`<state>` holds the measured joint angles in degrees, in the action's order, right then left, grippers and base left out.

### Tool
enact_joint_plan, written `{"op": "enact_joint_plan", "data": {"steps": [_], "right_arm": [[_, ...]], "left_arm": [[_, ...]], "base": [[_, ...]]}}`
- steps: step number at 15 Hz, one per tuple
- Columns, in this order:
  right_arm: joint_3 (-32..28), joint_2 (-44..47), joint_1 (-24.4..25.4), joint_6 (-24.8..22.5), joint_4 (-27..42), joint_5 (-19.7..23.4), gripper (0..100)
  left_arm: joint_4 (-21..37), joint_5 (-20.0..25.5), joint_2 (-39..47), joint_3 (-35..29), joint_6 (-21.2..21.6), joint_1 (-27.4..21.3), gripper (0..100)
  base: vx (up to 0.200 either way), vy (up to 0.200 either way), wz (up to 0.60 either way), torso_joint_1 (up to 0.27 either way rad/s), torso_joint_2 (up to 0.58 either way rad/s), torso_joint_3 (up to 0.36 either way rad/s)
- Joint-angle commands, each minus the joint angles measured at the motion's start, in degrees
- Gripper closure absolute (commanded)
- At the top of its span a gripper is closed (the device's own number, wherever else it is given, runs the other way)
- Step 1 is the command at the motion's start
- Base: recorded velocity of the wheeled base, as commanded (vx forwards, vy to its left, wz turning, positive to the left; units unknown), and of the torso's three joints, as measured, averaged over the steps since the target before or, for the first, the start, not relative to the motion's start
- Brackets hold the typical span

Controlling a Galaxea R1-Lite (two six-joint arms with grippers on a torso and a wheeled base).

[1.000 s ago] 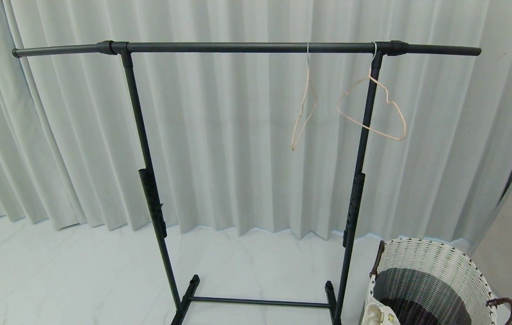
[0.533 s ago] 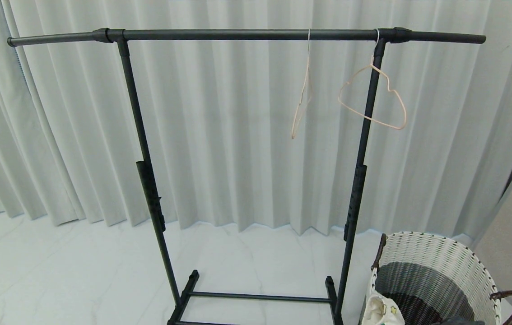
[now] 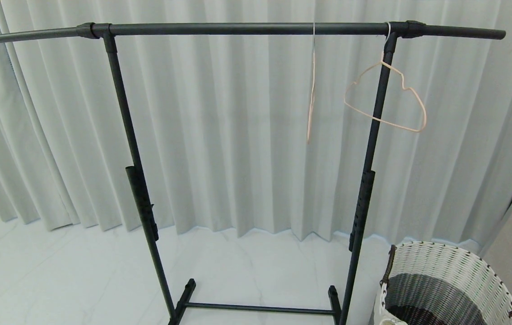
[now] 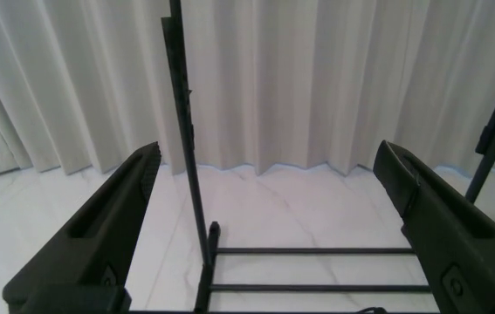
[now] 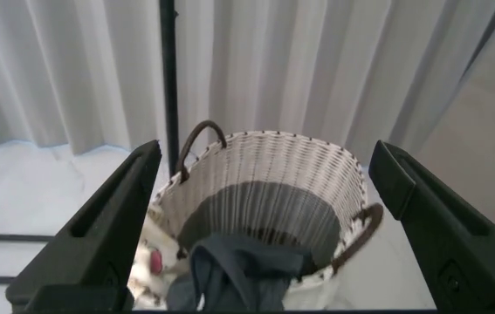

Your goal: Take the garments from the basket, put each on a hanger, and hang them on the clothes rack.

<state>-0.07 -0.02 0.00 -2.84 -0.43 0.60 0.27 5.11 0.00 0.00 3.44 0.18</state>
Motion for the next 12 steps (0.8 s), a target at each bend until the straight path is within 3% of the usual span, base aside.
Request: {"op": "enact_joint_plan", "data": {"steps": [1,2,3,5,7,9,12], "right_arm": [[-1.95,0.11,0.0,-0.76,-0.89,2.13,0],[-6.17,1.52,0.35,-0.5,0.16,5.12,0],[-11.79,7.14,1.14,-2.43,5.52,5.56,0],[-16.54,18.39,1.23,-10.52,15.28,5.38,0],[-16.8,28.94,0.97,-15.44,15.9,4.24,0],[-14.34,44.85,0.62,-23.53,15.28,-2.18,0],[-11.62,56.27,0.7,-32.05,14.14,-2.44,0]], "left_arm": [[0.0,-0.01,0.09,0.0,-0.01,-0.01,0],[0.0,-0.01,0.09,0.0,-0.01,-0.01,0],[0.0,-0.01,0.09,0.0,-0.01,-0.01,0],[0.0,-0.01,0.09,0.0,-0.01,-0.01,0],[0.0,-0.01,0.09,0.0,-0.01,-0.01,0],[0.0,-0.01,0.09,0.0,-0.01,0.08,0],[0.0,-0.01,0.09,0.0,-0.01,-0.01,0]], "base": [[0.0,0.0,0.0,0.0,0.0,0.0],[0.0,0.0,0.0,0.0,0.0,0.0],[0.0,0.0,0.0,0.0,0.0,0.0],[0.0,0.0,0.0,0.0,0.0,0.0],[0.0,0.0,0.0,0.0,0.0,0.0],[0.0,0.0,0.0,0.0,0.0,0.0],[0.0,0.0,0.0,0.0,0.0,0.0]]}}
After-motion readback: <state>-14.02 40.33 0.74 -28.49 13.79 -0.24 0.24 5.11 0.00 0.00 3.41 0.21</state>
